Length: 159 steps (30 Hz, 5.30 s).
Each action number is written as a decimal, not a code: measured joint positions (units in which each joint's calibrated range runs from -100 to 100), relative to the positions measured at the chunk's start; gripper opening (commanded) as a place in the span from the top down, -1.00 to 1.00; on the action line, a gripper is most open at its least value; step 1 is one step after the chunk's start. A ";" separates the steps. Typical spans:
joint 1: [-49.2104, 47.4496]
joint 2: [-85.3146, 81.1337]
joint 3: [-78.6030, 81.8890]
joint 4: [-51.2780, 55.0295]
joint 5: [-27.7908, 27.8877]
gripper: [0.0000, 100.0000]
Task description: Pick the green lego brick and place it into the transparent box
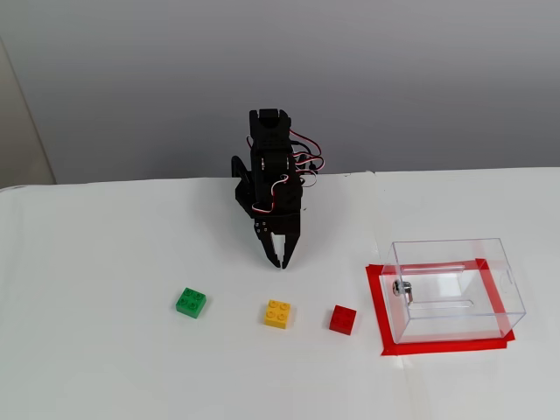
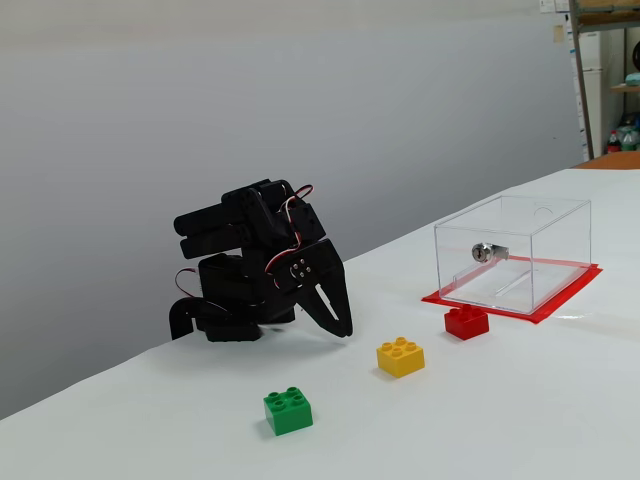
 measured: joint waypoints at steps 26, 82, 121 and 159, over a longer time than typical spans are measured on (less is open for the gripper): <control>0.00 0.00 0.00 0.00 0.00 0.97; 25.96 46.43 -39.36 -15.17 0.05 0.97; 37.50 79.92 -52.69 -21.85 4.93 0.39; 36.86 95.22 -53.13 -32.73 4.93 0.40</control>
